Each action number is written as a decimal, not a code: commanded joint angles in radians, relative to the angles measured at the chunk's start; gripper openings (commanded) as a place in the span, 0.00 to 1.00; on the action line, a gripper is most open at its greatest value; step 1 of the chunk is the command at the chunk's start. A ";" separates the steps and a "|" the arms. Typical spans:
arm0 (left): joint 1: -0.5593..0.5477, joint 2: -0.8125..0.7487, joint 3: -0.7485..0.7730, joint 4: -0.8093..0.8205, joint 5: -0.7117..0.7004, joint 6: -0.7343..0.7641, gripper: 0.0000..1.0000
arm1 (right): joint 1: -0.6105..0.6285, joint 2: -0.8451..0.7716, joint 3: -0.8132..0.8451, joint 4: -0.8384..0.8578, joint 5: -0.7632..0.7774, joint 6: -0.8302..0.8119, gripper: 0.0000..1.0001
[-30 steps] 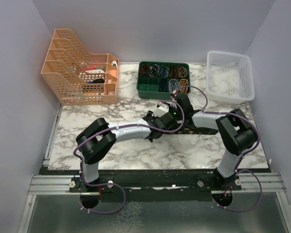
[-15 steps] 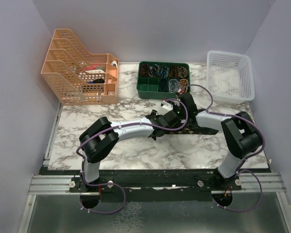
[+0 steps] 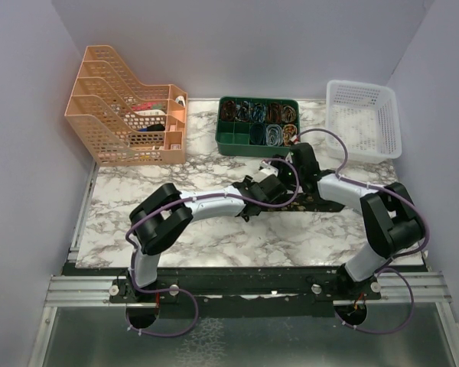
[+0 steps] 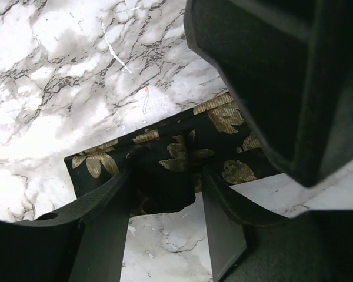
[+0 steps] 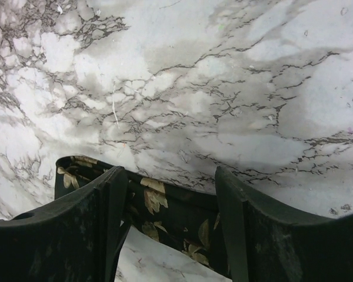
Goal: Roll the ties
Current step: Roll the tie at the center of the board.
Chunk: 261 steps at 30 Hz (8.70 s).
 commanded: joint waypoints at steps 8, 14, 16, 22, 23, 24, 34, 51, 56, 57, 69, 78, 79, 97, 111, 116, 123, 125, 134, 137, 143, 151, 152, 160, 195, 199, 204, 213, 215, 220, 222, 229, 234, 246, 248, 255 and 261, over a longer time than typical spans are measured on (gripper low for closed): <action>-0.006 -0.002 0.053 0.044 0.059 -0.012 0.57 | -0.013 -0.066 -0.023 -0.075 0.039 -0.054 0.67; -0.006 -0.093 0.013 0.063 0.026 -0.027 0.62 | -0.013 -0.087 -0.027 -0.018 -0.027 -0.120 0.74; -0.006 -0.131 -0.005 0.069 0.019 -0.026 0.64 | -0.014 -0.089 -0.026 0.004 -0.038 -0.146 0.74; 0.016 -0.244 -0.105 0.123 0.020 -0.040 0.69 | -0.013 -0.101 -0.039 0.049 -0.067 -0.198 0.76; 0.025 -0.264 -0.131 0.137 0.027 -0.045 0.69 | -0.013 -0.099 -0.031 0.035 -0.080 -0.189 0.76; 0.039 -0.286 -0.158 0.151 0.036 -0.055 0.70 | -0.013 -0.098 -0.021 0.017 -0.091 -0.171 0.75; 0.303 -0.584 -0.558 0.454 0.348 -0.146 0.78 | -0.003 -0.062 -0.112 0.189 -0.387 0.091 0.67; 0.486 -0.694 -0.729 0.546 0.502 -0.200 0.80 | 0.043 0.089 -0.034 0.155 -0.402 0.095 0.55; 0.500 -0.719 -0.750 0.541 0.499 -0.198 0.80 | 0.049 0.134 0.000 0.139 -0.424 0.073 0.49; 0.502 -0.722 -0.752 0.538 0.499 -0.197 0.80 | 0.050 0.141 0.006 0.132 -0.427 0.070 0.48; 0.525 -0.747 -0.788 0.540 0.494 -0.199 0.80 | 0.093 0.213 0.038 0.158 -0.440 0.087 0.39; 0.535 -0.759 -0.820 0.552 0.500 -0.206 0.80 | 0.136 0.273 0.123 0.138 -0.447 0.082 0.39; 0.537 -0.763 -0.825 0.560 0.505 -0.209 0.80 | 0.145 0.280 0.133 0.140 -0.445 0.084 0.40; 0.637 -0.794 -0.903 0.649 0.671 -0.240 0.80 | 0.198 0.217 0.240 0.002 -0.318 -0.079 0.54; 0.679 -0.715 -0.907 0.737 0.839 -0.170 0.80 | 0.197 0.242 0.172 0.081 -0.405 -0.009 0.51; 0.697 -0.697 -0.904 0.752 0.875 -0.138 0.80 | 0.197 0.271 0.193 0.072 -0.402 -0.016 0.49; 0.723 -0.653 -0.894 0.787 0.941 -0.129 0.79 | 0.197 0.298 0.202 0.063 -0.384 -0.014 0.46; 0.724 -0.642 -0.892 0.798 0.949 -0.130 0.79 | 0.197 0.296 0.204 0.049 -0.364 -0.015 0.45; 0.726 -0.556 -0.876 0.878 1.010 -0.155 0.77 | 0.197 0.304 0.192 0.030 -0.315 -0.015 0.43; 0.726 -0.539 -0.875 0.908 1.018 -0.172 0.76 | 0.197 0.308 0.192 0.029 -0.314 -0.016 0.43; 0.726 -0.489 -0.859 0.940 1.026 -0.236 0.75 | 0.197 0.309 0.191 0.026 -0.310 -0.022 0.42; 0.726 -0.413 -0.837 0.949 1.049 -0.300 0.71 | 0.197 0.312 0.192 0.029 -0.312 -0.023 0.42; 0.726 -0.408 -0.840 0.950 1.046 -0.305 0.70 | 0.197 0.311 0.193 0.029 -0.313 -0.023 0.42; 0.727 -0.379 -0.848 0.955 1.027 -0.341 0.65 | 0.197 0.309 0.190 0.029 -0.313 -0.023 0.42; 0.743 -0.361 -0.860 1.003 1.144 -0.362 0.52 | 0.197 0.317 0.194 0.027 -0.316 -0.022 0.42; 0.743 -0.372 -0.858 1.012 1.137 -0.371 0.42 | 0.197 0.316 0.195 0.025 -0.319 -0.023 0.42; 0.742 -0.387 -0.856 1.012 1.124 -0.365 0.24 | 0.197 0.311 0.198 0.024 -0.323 -0.023 0.42; 0.726 -0.437 -0.839 0.933 1.067 -0.331 0.04 | 0.197 0.279 0.205 0.008 -0.324 -0.024 0.44; 0.714 -0.456 -0.807 0.831 1.024 -0.286 0.01 | 0.197 0.266 0.209 -0.002 -0.319 -0.028 0.45; 0.686 -0.480 -0.710 0.564 0.909 -0.165 0.00 | 0.197 0.224 0.222 -0.026 -0.288 -0.038 0.52; 0.678 -0.487 -0.690 0.512 0.876 -0.142 0.00 | 0.197 0.204 0.224 -0.031 -0.269 -0.038 0.53; 0.620 -0.502 -0.604 0.338 0.722 -0.098 0.00 | 0.195 0.112 0.192 -0.083 -0.133 -0.064 0.54; 0.537 -0.474 -0.502 0.215 0.589 -0.084 0.00 | 0.185 0.087 0.176 -0.126 -0.050 -0.101 0.54; 0.372 -0.393 -0.327 0.039 0.317 -0.122 0.00 | 0.151 0.028 0.089 -0.129 0.034 -0.081 0.54; 0.341 -0.375 -0.302 0.012 0.259 -0.130 0.00 | 0.148 0.008 0.070 -0.117 0.032 -0.074 0.53; 0.257 -0.303 -0.208 -0.064 0.116 -0.161 0.00 | 0.108 -0.148 -0.103 0.016 0.090 0.036 0.43; 0.190 -0.236 -0.126 -0.124 0.027 -0.202 0.00 | 0.071 -0.303 -0.228 0.061 0.187 0.091 0.43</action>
